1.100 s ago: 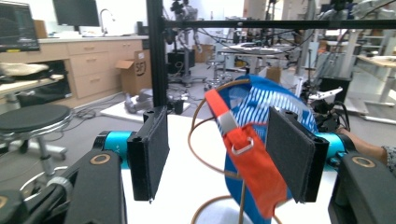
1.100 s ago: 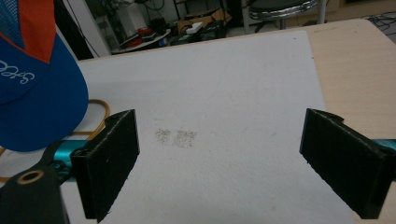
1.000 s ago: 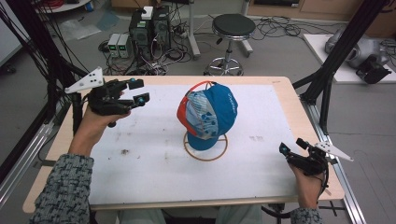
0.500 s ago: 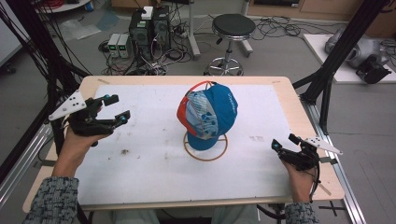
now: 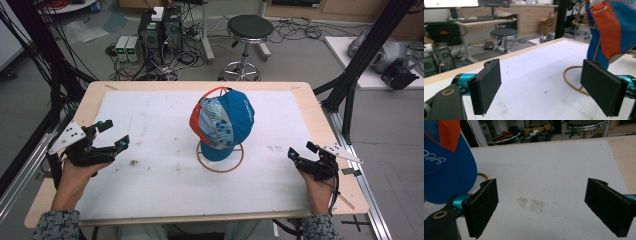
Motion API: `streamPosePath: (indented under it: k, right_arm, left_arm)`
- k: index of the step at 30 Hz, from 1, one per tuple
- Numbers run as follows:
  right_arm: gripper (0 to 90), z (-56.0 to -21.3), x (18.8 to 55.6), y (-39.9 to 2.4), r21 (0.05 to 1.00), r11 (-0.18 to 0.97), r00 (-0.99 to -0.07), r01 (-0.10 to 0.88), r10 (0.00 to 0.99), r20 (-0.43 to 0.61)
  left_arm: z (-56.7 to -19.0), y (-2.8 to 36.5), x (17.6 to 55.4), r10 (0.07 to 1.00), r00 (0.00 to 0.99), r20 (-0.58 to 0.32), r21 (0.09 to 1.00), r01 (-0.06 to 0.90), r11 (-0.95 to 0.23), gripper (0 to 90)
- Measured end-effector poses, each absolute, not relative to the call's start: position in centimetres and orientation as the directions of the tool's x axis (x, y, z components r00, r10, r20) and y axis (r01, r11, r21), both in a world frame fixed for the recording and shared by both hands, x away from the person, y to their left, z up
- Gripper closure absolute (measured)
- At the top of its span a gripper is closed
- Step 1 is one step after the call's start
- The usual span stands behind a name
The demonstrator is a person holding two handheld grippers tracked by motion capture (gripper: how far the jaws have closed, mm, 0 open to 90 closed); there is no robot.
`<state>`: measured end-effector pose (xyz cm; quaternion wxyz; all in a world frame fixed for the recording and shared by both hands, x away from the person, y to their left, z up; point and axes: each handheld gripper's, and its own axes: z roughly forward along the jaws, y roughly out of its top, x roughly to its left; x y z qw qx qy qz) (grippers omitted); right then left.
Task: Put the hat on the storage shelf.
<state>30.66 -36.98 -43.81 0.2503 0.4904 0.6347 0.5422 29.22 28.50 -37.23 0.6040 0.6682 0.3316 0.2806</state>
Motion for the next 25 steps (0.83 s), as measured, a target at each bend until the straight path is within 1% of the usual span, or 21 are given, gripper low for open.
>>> streamPosePath:
  k: [8, 14, 25]
  right_arm:
    - [10.9, -43.8, 30.7, -36.8, 0.932, -0.066, -0.396, 0.356, 0.893, 0.214]
    - [10.9, -43.8, 30.7, -36.8, 0.933, -0.065, -0.394, 0.355, 0.894, 0.212]
    - [10.9, -43.7, 30.6, -36.7, 0.935, -0.051, -0.394, 0.35, 0.898, 0.197]
  left_arm:
    - [-39.6, 29.0, 28.3, 0.806, 0.591, -0.039, 0.991, 0.125, -0.043, 17.3]
    - [-41.4, 29.0, 27.8, 0.794, 0.607, -0.029, 0.991, 0.121, -0.056, 17.7]
    - [-42.5, 29.4, 27.5, 0.8, 0.598, -0.05, 0.99, 0.138, -0.042, 17.6]
